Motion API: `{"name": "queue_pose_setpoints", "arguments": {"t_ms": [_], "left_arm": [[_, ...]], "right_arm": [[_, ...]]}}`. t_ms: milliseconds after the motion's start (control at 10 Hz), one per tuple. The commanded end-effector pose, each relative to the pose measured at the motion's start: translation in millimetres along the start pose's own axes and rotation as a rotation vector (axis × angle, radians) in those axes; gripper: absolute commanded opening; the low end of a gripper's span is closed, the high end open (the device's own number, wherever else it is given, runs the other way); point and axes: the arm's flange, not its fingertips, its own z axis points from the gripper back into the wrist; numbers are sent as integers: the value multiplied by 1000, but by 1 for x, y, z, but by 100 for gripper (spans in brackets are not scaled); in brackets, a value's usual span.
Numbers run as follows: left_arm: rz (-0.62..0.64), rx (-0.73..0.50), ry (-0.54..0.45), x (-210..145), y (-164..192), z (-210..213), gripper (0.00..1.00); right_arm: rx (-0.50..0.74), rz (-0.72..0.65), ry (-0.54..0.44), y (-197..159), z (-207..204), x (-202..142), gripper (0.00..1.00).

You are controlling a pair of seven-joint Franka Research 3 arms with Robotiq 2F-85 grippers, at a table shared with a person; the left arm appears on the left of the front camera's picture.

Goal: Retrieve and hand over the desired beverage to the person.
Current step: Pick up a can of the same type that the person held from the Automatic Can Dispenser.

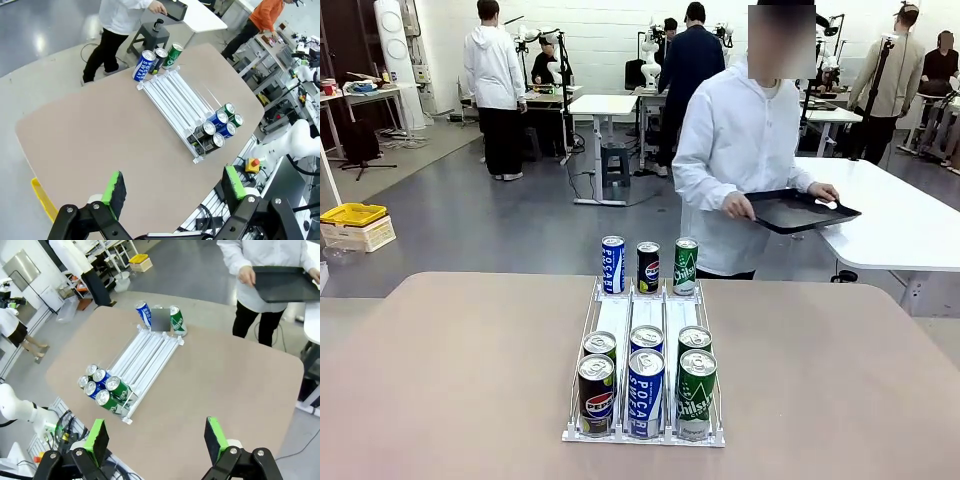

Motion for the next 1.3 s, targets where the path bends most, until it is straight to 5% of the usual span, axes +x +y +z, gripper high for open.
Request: {"name": "queue_pose_setpoints", "arguments": {"t_ms": [0, 1200], "left_arm": [[-15, -9, -1, 2, 0, 4, 100], [-15, -9, -1, 2, 0, 4, 100]], "right_arm": [[9, 12, -2, 0, 0, 1, 100], [9, 12, -2, 0, 0, 1, 100]]}}
